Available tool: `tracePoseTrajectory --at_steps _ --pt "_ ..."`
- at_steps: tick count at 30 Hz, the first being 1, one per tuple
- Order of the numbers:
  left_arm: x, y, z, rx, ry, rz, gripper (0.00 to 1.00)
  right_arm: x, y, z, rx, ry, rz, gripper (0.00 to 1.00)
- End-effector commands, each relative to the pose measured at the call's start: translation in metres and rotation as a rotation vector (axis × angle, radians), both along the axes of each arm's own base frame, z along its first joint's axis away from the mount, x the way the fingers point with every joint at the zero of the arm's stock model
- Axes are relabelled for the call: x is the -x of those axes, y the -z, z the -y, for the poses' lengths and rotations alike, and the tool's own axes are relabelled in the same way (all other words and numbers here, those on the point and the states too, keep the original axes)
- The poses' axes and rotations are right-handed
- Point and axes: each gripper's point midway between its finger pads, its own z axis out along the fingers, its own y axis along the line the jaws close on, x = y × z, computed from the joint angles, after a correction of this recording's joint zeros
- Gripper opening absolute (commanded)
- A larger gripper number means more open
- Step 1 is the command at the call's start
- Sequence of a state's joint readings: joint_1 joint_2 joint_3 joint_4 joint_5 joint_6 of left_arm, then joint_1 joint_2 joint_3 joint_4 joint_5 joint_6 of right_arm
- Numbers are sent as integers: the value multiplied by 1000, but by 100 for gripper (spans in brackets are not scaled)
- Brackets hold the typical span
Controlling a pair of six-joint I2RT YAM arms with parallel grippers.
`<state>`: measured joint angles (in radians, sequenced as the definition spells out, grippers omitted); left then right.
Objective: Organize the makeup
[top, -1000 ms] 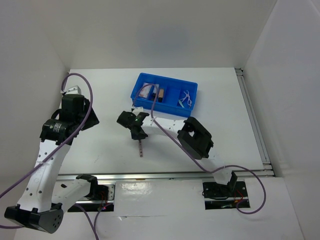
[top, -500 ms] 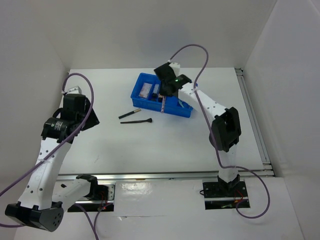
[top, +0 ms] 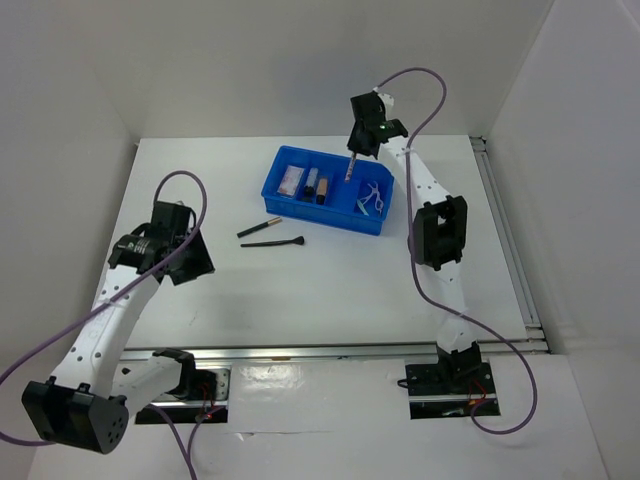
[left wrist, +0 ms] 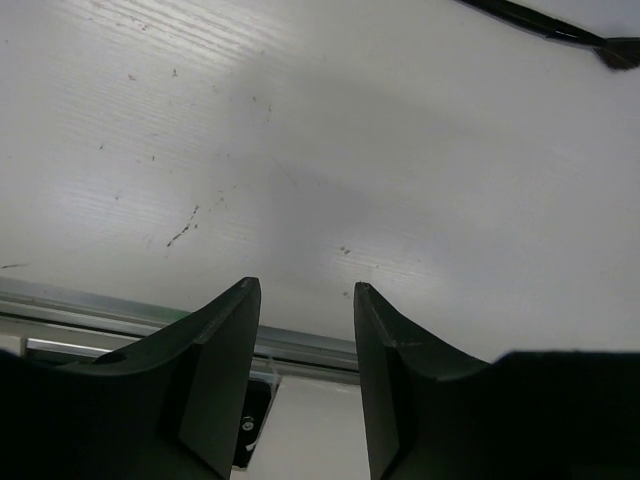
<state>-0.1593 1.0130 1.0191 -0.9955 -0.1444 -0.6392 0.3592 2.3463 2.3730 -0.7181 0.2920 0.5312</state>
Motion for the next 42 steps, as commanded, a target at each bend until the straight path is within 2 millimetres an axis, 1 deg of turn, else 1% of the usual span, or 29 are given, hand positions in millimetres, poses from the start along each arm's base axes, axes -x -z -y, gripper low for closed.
tracePoseTrajectory --at_steps 1,2,5,8,9,11,12,13,15,17,18,20,21,22,23,24,26,27,29,30,31,32,33,34,35,36,38,40,42 --pt "-16 -15 11 61 14 59 56 -18 2 -10 -23 -56 43 3" --pt "-18 -12 10 50 8 44 57 -21 13 -7 -31 -61 21 3" --pt "-27 -9 3 -2 5 13 57 -21 26 -11 -39 -79 -2 3" --pt "-29 -3 -3 -45 8 -11 58 -13 50 -13 -41 -99 -56 7" --pt "-28 0 -6 -54 -9 -27 59 -12 54 -18 -53 -130 -61 17" --pt "-22 12 -8 -58 -30 -61 65 -10 58 -20 -55 -137 -73 38" --pt "-22 14 -8 -60 -29 -70 67 -5 61 -24 -51 -146 -88 56" --pt "-20 17 -5 -49 -23 -81 68 -7 57 -25 -54 -146 -78 62" --pt "-19 17 -4 -41 -19 -82 72 -5 54 -26 -59 -153 -83 70" --pt "-24 7 -6 -49 -26 -48 80 -2 34 -32 -67 -165 -51 71" --pt "-27 2 -7 -55 -31 -32 84 -2 11 -32 -79 -167 -8 71" --pt "-28 -2 -10 -72 -29 -26 87 7 -10 -48 -58 -201 30 63" --pt "-30 -9 -12 -79 -36 -2 87 12 -28 -54 -61 -208 61 60" --pt "-30 -9 -12 -84 -28 -3 87 18 -32 -58 -34 -215 70 55" --pt "-32 -13 -13 -89 -33 12 87 30 -37 -78 -21 -250 78 53" --pt "-31 -18 -14 -87 -34 24 87 39 -38 -85 -1 -265 73 46" --pt "-30 -21 -14 -85 -34 35 86 59 -39 -102 10 -301 57 40" --pt "-32 -22 -14 -89 -27 43 86 76 -30 -124 13 -353 31 38" --pt "-31 -24 -14 -89 -27 42 86 100 -18 -145 11 -409 -15 37" --pt "-31 -24 -16 -98 -31 34 86 121 -4 -166 19 -466 -54 37" --pt "-31 -28 -17 -107 -36 38 86 131 7 -176 34 -504 -75 40" --pt "-27 -29 -21 -122 -42 22 86 143 11 -187 42 -554 -87 50" --pt "-25 -31 -27 -135 -111 25 86 157 21 -203 80 -632 -95 56" --pt "-22 -35 -32 -143 -155 31 86 162 34 -210 98 -669 -110 61" --pt "-19 -35 -35 -150 -191 23 86 170 34 -218 89 -723 -116 63" --pt "-17 -36 -37 -150 -217 30 86 176 45 -225 115 -788 -119 65" --pt "-16 -36 -38 -129 -265 28 86 178 57 -236 113 -876 -115 67" --pt "-16 -35 -32 -91 -260 34 86 184 68 -247 167 -969 -103 70" --pt "-14 -31 -28 -72 -250 31 86 177 80 -251 205 -1003 -91 71"
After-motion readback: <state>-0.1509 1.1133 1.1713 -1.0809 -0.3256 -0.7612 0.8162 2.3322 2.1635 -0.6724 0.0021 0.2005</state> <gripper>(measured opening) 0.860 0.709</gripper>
